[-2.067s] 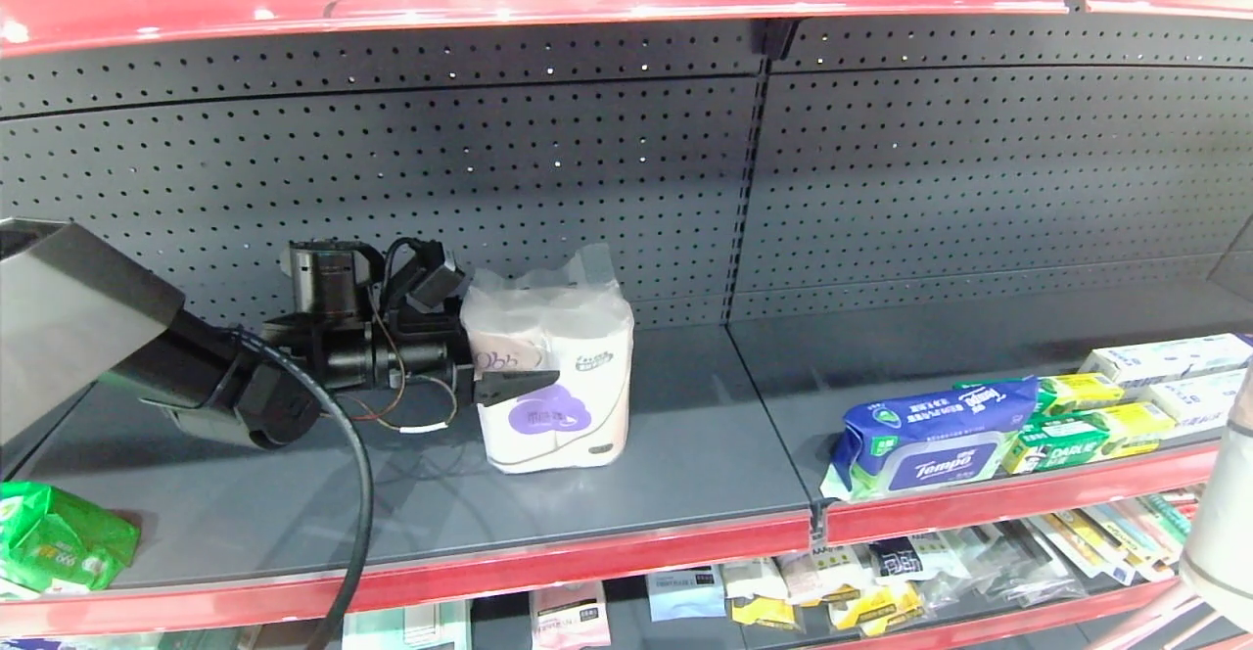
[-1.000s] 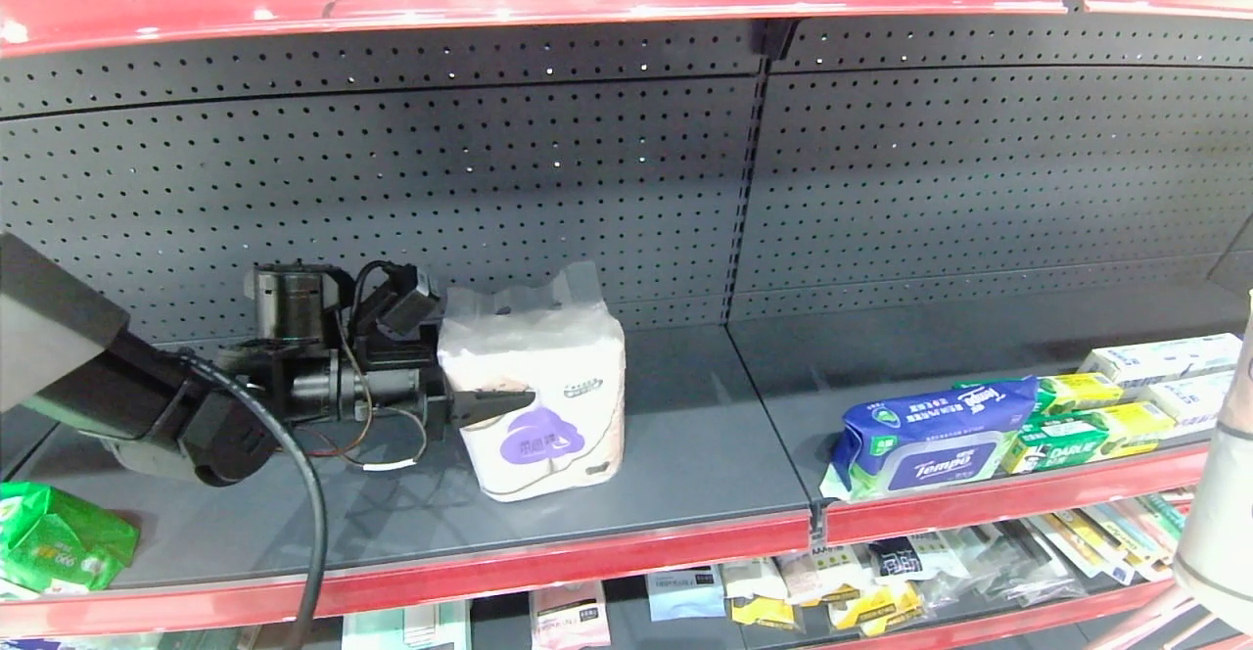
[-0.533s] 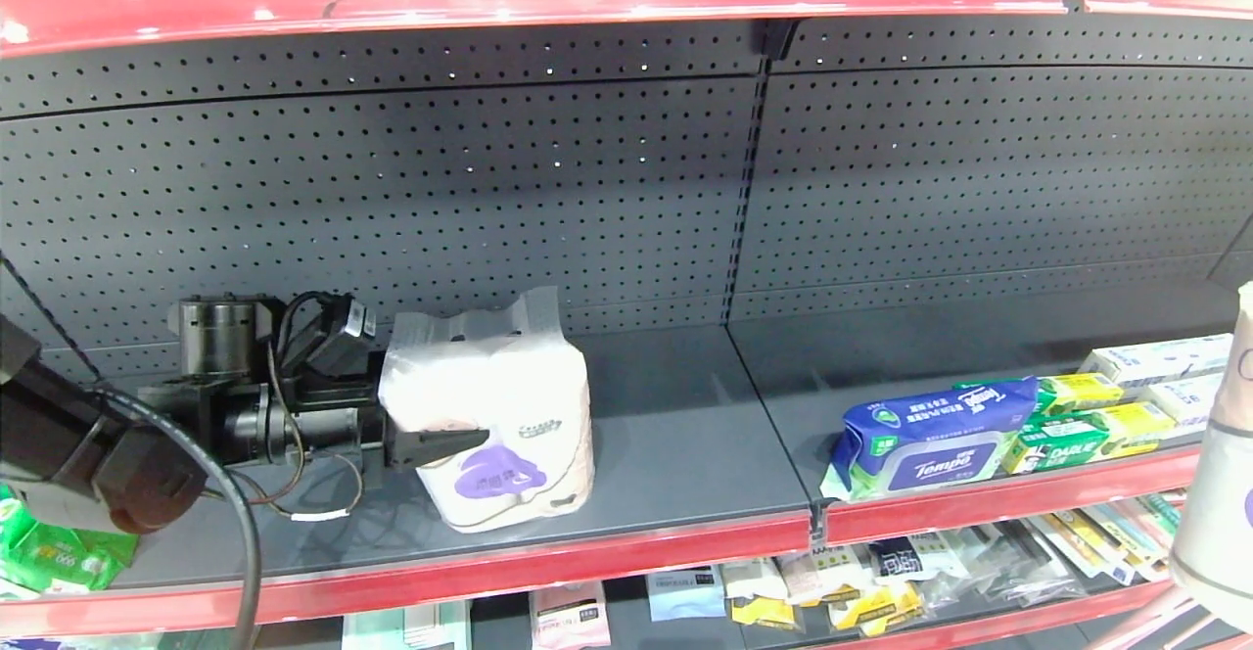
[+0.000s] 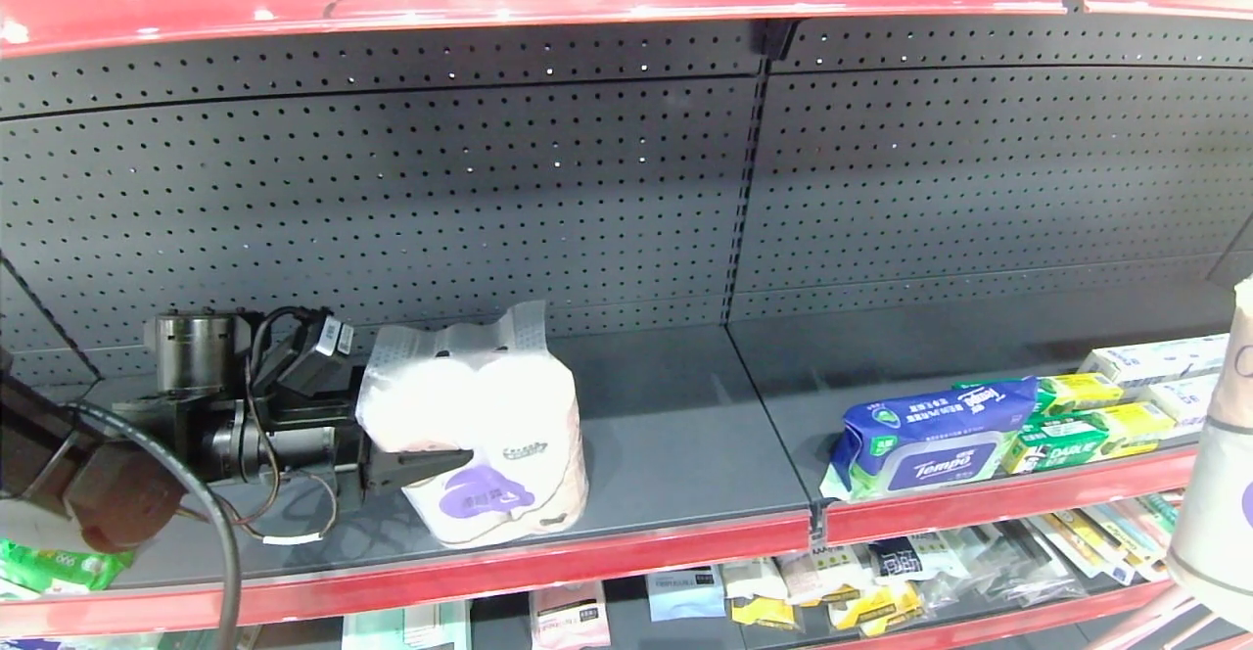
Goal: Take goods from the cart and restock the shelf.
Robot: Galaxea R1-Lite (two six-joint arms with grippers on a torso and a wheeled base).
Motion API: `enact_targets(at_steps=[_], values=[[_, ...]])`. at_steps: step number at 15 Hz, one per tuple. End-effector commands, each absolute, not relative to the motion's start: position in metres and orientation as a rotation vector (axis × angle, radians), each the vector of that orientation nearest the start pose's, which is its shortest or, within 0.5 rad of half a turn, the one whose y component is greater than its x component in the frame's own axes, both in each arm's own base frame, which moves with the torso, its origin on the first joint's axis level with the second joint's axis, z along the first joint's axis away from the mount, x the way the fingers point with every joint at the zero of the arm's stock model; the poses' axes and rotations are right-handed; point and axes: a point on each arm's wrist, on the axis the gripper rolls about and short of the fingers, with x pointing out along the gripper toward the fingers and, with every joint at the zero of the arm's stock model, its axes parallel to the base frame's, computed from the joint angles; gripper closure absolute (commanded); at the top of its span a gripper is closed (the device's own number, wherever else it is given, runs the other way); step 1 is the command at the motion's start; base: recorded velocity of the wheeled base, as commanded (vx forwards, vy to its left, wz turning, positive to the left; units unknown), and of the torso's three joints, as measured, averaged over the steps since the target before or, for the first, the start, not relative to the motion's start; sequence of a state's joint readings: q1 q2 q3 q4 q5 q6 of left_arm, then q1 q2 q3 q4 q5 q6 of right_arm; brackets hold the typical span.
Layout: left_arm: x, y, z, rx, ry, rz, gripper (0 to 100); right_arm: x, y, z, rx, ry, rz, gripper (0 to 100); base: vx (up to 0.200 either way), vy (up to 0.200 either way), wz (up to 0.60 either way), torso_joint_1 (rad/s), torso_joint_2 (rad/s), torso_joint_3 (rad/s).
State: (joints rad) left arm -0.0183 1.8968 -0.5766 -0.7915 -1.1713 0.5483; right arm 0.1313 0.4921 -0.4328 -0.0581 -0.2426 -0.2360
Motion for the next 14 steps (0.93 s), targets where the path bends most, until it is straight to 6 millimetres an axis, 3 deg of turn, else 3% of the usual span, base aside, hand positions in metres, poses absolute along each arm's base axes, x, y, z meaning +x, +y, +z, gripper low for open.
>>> enact_targets(at_steps=[1,5,14], values=[[0.285,-0.024,0.088,0.165,0.138,-1.241,100,0.018,-0.003,0.206,-0.238,0.022,-0.109,100,0.000,0.000,0.00,0.000,0.00,0.000],[0.274,-0.024,0.086,0.143,0.146,-1.266,100,0.019,-0.003,0.207,-0.237,0.019,-0.109,100,0.000,0.000,0.00,0.000,0.00,0.000],[0.274,-0.023,0.084,0.157,0.147,-1.259,100,0.018,-0.003,0.206,-0.237,0.019,-0.111,100,0.000,0.000,0.00,0.000,0.00,0.000]])
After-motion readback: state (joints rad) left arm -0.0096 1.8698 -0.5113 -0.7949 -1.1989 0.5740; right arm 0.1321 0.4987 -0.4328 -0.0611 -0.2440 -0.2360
